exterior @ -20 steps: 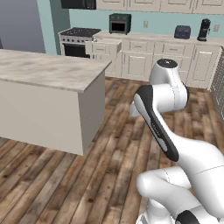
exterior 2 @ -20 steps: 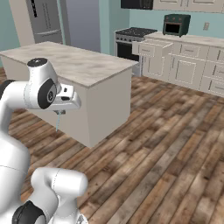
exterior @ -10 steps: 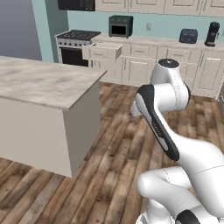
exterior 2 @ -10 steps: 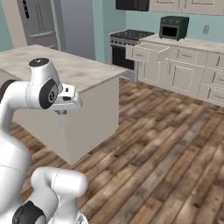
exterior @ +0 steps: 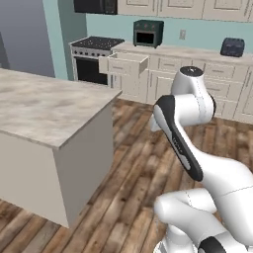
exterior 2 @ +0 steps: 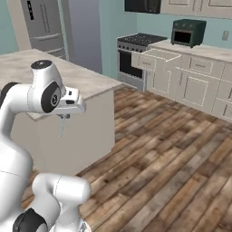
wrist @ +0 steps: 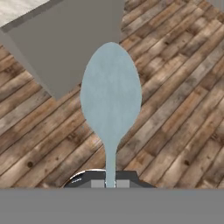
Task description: Pick up the metallic utensils from the counter and place them in the open drawer. Make sure not to pick up any wooden utensils.
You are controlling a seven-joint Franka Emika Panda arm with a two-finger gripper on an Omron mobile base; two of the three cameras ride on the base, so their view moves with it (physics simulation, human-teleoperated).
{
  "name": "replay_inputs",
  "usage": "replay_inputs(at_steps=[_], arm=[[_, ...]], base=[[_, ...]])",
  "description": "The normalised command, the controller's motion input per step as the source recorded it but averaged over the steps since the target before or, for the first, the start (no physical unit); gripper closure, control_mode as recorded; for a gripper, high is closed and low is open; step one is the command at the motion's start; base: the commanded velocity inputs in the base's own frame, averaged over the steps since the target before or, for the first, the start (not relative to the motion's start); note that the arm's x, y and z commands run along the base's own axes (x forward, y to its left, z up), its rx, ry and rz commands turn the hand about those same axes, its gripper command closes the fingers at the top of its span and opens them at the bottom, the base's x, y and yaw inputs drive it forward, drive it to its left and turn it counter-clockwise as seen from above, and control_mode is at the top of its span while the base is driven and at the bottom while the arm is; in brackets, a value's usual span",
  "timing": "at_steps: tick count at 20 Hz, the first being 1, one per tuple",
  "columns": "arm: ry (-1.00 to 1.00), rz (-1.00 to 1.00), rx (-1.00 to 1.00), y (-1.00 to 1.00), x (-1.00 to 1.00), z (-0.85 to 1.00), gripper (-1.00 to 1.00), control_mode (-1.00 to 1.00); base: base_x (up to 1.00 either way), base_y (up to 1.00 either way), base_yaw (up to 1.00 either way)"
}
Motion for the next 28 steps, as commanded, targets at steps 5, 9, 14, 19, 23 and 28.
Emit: replay_inputs(at_steps=[5,9,14,19,23,28], arm=[[0.0,0.0,0.0,0.0,0.0,0.0,1.0,1.0],[0.0,0.0,0.0,0.0,0.0,0.0,1.0,1.0],[0.0,0.0,0.0,0.0,0.0,0.0,1.0,1.0],[0.0,0.0,0.0,0.0,0.0,0.0,1.0,1.0],[0.0,0.0,0.0,0.0,0.0,0.0,1.0,1.0],[0.0,0.0,0.0,0.0,0.0,0.0,1.0,1.0]], base=[[1.0,-0.75,0.29],[1.0,-0.82,0.25],[1.0,-0.67,0.18],[1.0,-0.53,0.14],[1.0,-0.31,0.06],[1.0,-0.64,0.0]])
